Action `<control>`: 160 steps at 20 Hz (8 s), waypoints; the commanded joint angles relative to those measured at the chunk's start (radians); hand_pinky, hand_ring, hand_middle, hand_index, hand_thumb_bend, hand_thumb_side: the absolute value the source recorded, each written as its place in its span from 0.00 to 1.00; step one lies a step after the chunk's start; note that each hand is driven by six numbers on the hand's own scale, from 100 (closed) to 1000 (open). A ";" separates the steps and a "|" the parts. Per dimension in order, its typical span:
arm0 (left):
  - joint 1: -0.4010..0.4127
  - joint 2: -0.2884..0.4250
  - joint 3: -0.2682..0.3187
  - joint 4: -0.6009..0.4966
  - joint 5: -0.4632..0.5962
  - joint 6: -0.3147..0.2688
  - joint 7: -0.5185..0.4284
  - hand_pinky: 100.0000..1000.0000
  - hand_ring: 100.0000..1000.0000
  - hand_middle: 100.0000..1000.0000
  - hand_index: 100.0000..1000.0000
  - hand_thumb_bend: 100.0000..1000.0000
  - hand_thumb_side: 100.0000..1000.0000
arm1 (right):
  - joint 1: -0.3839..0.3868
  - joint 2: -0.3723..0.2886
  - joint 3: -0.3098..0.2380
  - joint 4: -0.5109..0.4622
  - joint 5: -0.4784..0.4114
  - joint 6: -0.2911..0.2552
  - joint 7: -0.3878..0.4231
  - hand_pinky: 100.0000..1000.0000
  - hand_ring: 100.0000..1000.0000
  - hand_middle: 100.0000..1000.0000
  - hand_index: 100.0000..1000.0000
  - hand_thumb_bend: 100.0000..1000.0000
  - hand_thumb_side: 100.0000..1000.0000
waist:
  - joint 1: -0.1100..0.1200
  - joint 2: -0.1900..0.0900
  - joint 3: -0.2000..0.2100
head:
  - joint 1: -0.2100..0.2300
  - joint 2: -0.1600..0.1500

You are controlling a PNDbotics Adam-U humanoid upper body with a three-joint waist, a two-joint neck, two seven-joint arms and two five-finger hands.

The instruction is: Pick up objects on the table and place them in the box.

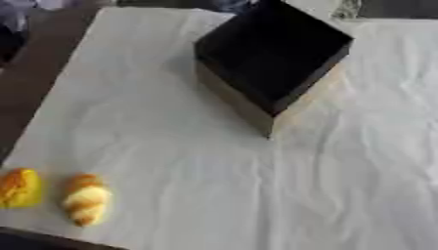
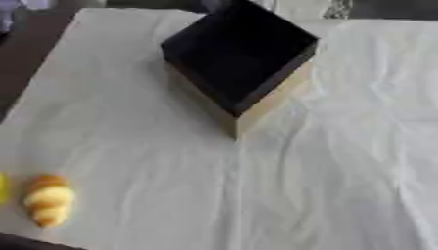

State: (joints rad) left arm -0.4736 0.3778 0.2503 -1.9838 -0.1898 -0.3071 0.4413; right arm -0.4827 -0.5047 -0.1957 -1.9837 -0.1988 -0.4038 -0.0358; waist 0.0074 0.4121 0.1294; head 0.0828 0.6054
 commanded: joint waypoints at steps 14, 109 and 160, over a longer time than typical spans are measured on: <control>0.086 0.177 0.008 -0.016 -0.063 0.034 -0.002 0.80 0.76 0.74 0.88 0.28 0.36 | 0.016 -0.045 -0.022 -0.016 0.016 0.002 -0.020 0.91 0.91 0.71 0.79 0.00 0.18 | 0.009 -0.021 0.021 | -0.030 0.010; -0.534 0.073 -0.402 0.283 -0.611 0.121 -0.717 0.56 0.43 0.37 0.57 0.15 0.00 | 0.072 -0.090 -0.013 -0.016 0.034 -0.005 -0.034 0.90 0.90 0.70 0.79 0.00 0.17 | 0.011 -0.059 0.011 | -0.036 0.032; -0.215 0.404 -0.278 0.042 -0.274 0.252 -0.715 0.86 0.81 0.75 0.88 0.24 0.37 | 0.071 -0.109 -0.025 -0.016 0.030 -0.007 -0.055 0.90 0.90 0.70 0.78 0.00 0.15 | 0.044 -0.069 -0.005 | -0.046 0.056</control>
State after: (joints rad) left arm -0.6844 0.6994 -0.0507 -1.8914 -0.5125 -0.0499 -0.2743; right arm -0.4039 -0.5780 -0.2090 -1.9837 -0.1760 -0.4092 -0.0850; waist 0.0530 0.3641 0.1233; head 0.0408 0.6584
